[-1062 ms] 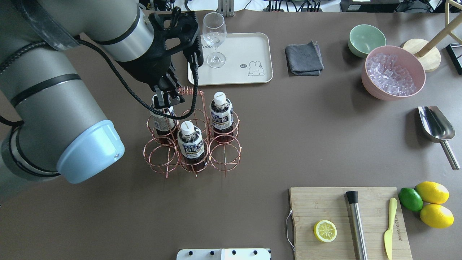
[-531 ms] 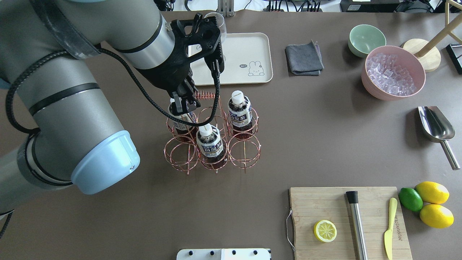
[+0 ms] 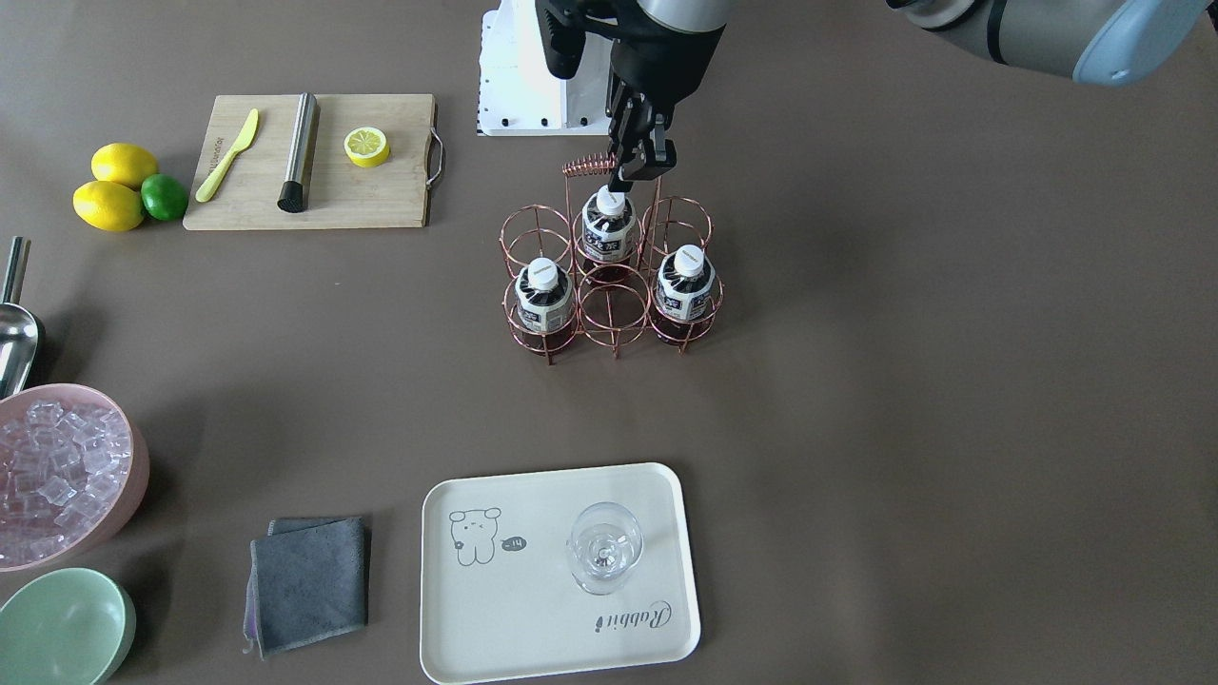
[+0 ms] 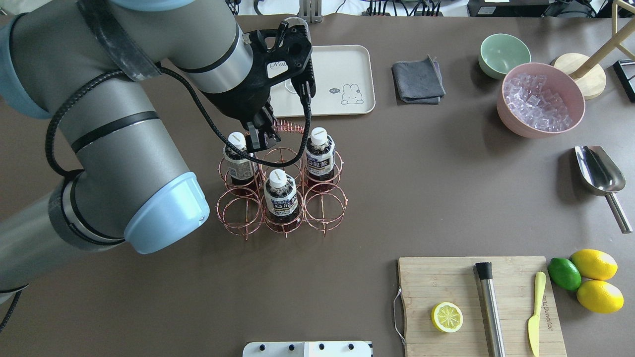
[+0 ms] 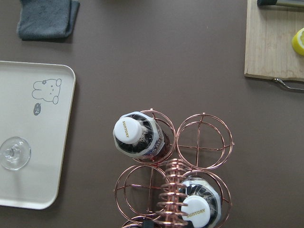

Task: Take tea from basket to plate

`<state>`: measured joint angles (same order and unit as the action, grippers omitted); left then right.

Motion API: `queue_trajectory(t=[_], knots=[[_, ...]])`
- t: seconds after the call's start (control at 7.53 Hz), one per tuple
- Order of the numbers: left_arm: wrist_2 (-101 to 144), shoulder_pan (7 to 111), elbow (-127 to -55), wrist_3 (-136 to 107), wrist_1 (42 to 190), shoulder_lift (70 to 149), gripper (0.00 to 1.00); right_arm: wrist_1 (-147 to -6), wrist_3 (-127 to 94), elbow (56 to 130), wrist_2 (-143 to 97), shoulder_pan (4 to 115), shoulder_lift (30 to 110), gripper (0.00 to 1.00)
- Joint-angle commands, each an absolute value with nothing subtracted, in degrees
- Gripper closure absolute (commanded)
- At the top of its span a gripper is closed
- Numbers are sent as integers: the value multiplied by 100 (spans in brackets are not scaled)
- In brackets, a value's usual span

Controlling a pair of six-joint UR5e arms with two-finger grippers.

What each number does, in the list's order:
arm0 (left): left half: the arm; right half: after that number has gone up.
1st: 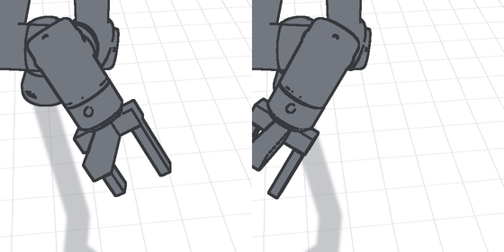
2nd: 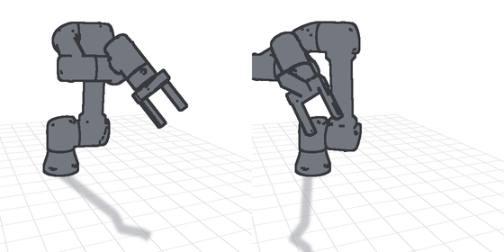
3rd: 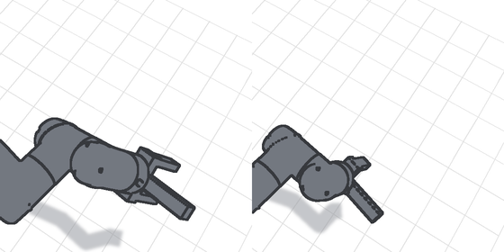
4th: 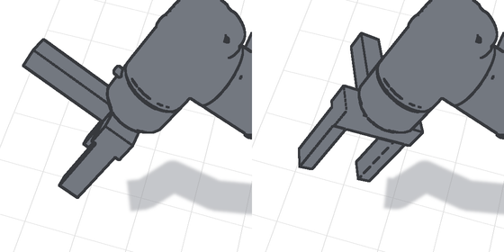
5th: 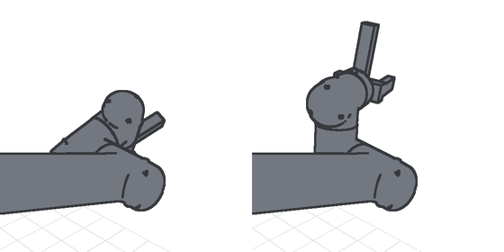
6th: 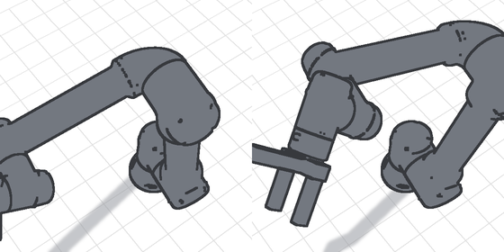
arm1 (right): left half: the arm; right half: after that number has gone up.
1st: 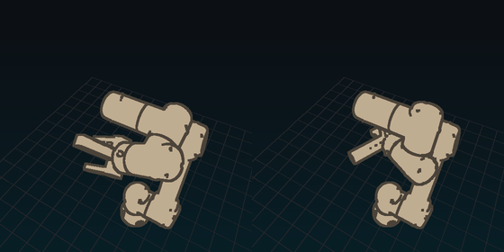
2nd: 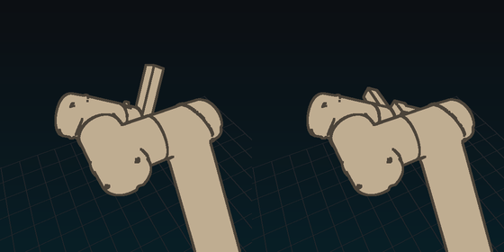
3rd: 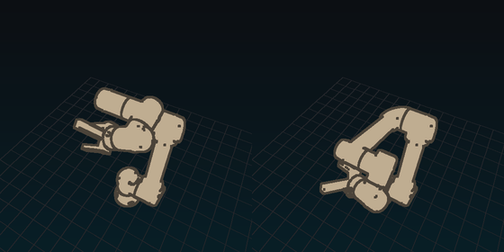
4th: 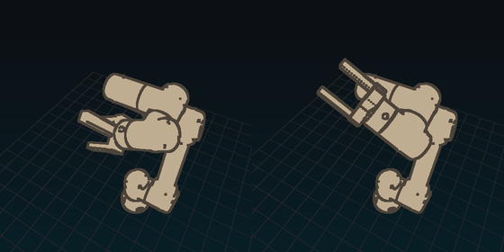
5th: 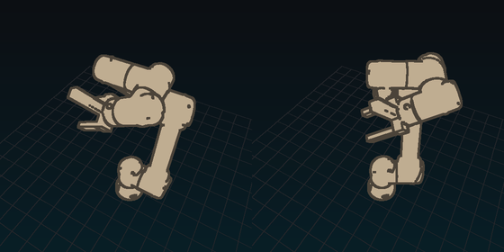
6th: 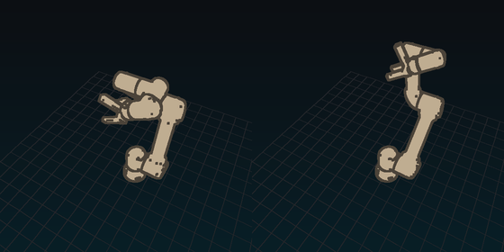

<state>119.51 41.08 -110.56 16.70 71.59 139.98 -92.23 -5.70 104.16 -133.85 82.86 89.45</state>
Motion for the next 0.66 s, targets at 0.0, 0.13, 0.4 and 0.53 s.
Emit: queue_trajectory(t=[0.0,0.13,0.4,0.53], knots=[[11944,4113,-11048,1679,7189,13957,100,-8530,-850,10539,-13544,7476,7923,0],[11944,4113,-11074,1679,7198,13948,100,-7655,-1540,10477,-13440,7053,7667,0],[11944,4122,-11109,1679,7207,13913,100,-6098,-3009,10328,-12828,6192,7262,0],[11944,4122,-11144,1679,7198,13913,100,-5595,-3458,10327,-12362,5709,7173,0]])
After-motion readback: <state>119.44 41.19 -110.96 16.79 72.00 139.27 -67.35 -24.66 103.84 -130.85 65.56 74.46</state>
